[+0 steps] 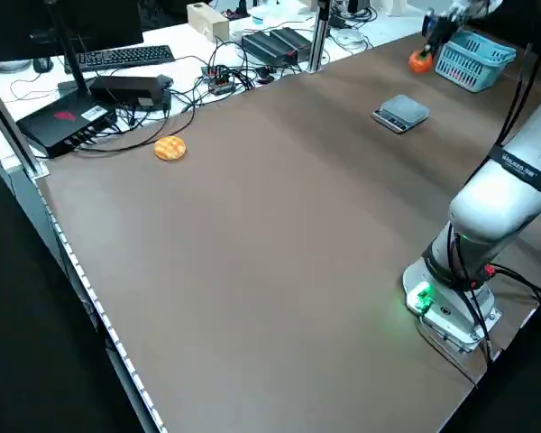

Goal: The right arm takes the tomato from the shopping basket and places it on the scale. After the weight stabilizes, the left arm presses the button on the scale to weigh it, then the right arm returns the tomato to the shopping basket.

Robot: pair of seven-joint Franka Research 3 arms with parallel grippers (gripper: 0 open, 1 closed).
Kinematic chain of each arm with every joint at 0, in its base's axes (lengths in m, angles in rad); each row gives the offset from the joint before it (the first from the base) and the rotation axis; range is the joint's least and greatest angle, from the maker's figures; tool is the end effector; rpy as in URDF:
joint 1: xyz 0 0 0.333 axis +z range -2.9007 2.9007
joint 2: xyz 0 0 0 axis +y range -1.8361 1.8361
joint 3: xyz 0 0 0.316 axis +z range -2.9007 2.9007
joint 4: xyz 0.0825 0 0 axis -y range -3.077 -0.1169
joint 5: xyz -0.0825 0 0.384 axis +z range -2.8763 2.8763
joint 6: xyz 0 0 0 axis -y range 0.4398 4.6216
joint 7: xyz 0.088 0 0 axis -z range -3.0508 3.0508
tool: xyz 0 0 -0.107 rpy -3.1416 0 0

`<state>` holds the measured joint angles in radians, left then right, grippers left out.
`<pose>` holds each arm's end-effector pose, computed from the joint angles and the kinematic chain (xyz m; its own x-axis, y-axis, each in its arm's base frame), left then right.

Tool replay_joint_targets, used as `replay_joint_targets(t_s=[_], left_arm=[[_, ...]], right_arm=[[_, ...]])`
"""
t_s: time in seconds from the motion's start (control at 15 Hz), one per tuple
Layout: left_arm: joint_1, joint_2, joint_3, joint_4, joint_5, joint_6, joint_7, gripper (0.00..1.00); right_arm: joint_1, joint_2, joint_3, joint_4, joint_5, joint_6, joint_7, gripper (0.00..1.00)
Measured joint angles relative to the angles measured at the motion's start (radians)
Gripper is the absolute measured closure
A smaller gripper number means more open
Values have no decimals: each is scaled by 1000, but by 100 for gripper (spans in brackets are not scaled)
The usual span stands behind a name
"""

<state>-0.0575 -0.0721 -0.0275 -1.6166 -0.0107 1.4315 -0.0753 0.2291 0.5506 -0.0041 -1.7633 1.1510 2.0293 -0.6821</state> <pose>0.5146 -0.0457 0.6304 0.9935 -0.0103 -0.1131 -0.0104 -0.9999 0.0002 0.6234 0.1963 0.2574 0.9842 0.1677 0.0562 0.1415 -0.5554 -0.8195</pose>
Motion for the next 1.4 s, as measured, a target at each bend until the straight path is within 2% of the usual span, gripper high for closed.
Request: replay_joint_targets(t_s=[0.33,0.4,0.47,0.6,1.0,1.2,1.4], left_arm=[[0,0,0,0,0,0,0,0],[-1,0,0,0,0,0,0,0],[-1,0,0,0,0,0,0,0],[-1,0,0,0,0,0,0,0],[-1,0,0,0,0,0,0,0],[-1,0,0,0,0,-1,0,0],[0,0,0,-1,0,-1,0,0]], right_arm=[[0,-157,-61,45,-449,-3,365,29],[-1,-185,-66,48,-556,-5,424,29],[-2,-236,-71,50,-790,-13,533,29],[-12,-274,-76,49,-950,-51,615,29],[-148,-286,-91,11,-1088,-75,635,29],[-174,-278,-92,-14,-1136,-56,636,29],[-187,-259,-93,-20,-1140,-54,637,29]])
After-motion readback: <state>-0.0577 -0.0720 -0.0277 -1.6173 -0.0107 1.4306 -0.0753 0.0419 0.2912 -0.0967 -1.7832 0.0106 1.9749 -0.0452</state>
